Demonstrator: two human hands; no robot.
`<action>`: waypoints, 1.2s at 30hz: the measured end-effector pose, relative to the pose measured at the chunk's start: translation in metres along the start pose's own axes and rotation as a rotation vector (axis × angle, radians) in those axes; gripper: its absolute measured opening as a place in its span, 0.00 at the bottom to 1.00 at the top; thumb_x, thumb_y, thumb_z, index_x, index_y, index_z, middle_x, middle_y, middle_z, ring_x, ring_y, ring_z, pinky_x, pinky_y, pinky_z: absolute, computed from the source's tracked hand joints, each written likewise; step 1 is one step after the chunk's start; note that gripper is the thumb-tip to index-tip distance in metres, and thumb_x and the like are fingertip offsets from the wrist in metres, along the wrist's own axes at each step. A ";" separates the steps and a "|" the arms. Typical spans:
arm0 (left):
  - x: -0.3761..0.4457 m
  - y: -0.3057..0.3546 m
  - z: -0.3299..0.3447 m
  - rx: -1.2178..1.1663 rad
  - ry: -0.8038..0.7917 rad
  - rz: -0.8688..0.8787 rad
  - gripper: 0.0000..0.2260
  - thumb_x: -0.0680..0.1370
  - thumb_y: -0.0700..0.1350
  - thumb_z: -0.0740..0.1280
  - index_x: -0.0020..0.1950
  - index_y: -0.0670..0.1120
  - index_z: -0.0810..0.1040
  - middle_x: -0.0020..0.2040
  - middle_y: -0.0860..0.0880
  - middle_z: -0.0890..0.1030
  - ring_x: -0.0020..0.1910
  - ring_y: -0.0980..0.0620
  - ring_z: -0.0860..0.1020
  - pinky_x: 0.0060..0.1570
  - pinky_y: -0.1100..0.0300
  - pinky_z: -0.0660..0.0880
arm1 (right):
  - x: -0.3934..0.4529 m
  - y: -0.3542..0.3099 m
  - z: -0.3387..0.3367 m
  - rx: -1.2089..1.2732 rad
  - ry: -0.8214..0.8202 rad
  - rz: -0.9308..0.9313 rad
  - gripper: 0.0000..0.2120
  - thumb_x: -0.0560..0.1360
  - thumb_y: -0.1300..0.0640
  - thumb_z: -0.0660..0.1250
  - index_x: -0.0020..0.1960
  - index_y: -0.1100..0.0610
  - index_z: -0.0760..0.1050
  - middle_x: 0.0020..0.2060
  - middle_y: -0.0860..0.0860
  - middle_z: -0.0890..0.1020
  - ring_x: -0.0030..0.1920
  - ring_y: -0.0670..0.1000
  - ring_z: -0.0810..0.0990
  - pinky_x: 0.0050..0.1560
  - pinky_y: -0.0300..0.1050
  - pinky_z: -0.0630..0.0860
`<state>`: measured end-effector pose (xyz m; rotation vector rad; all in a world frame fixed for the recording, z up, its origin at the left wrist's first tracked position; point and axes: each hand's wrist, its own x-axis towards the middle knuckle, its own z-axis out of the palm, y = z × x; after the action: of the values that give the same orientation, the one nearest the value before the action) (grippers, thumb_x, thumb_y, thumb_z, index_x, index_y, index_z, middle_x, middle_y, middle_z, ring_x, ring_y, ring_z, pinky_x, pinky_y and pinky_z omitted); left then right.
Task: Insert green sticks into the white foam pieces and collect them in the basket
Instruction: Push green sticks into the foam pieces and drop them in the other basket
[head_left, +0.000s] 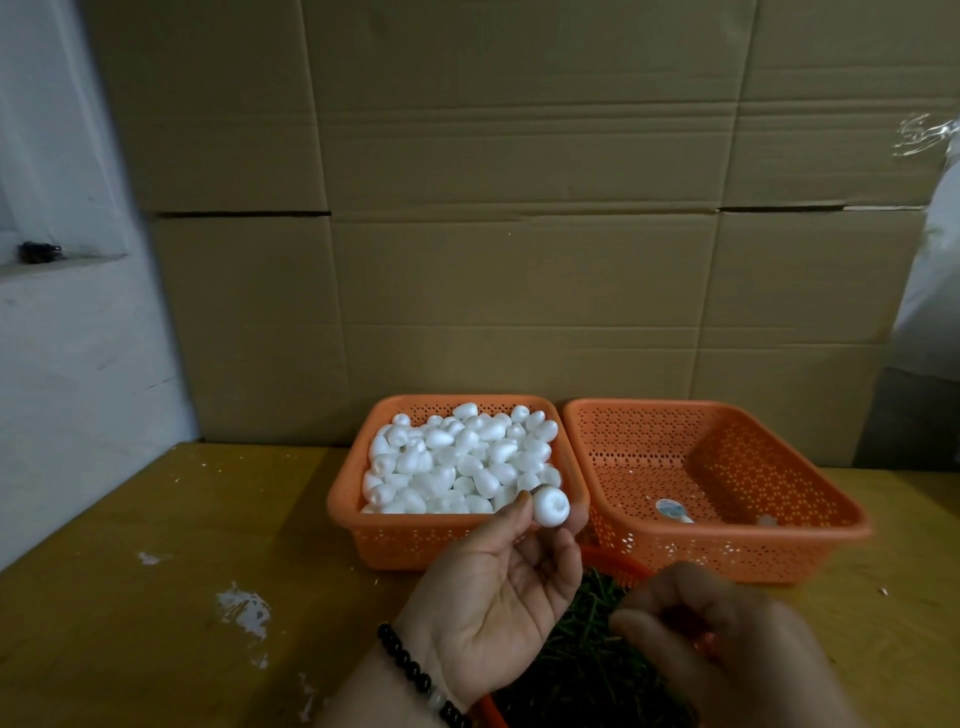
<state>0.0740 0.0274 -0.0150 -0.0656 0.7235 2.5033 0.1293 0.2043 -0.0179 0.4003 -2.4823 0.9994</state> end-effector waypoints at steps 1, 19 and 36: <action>0.000 0.000 0.000 0.002 0.004 -0.004 0.19 0.73 0.41 0.68 0.62 0.35 0.76 0.47 0.37 0.83 0.35 0.49 0.81 0.32 0.58 0.80 | -0.001 -0.001 -0.001 0.131 0.036 0.032 0.07 0.59 0.46 0.76 0.35 0.42 0.80 0.29 0.42 0.81 0.31 0.41 0.80 0.43 0.24 0.71; -0.002 -0.005 0.006 0.045 0.025 -0.047 0.20 0.72 0.41 0.68 0.61 0.33 0.75 0.43 0.36 0.82 0.32 0.49 0.79 0.29 0.59 0.79 | 0.008 -0.004 0.008 1.049 0.125 0.459 0.09 0.60 0.65 0.67 0.40 0.66 0.80 0.33 0.62 0.82 0.31 0.54 0.80 0.25 0.42 0.73; -0.004 -0.008 0.007 0.085 0.024 -0.038 0.23 0.70 0.40 0.70 0.65 0.38 0.75 0.41 0.41 0.81 0.32 0.49 0.80 0.31 0.57 0.80 | 0.018 -0.010 0.010 -0.087 0.469 -0.266 0.04 0.68 0.48 0.68 0.42 0.44 0.77 0.41 0.45 0.77 0.45 0.38 0.74 0.44 0.33 0.70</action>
<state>0.0822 0.0354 -0.0123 -0.0788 0.8302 2.4371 0.1151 0.1880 -0.0094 0.4025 -1.9831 0.7698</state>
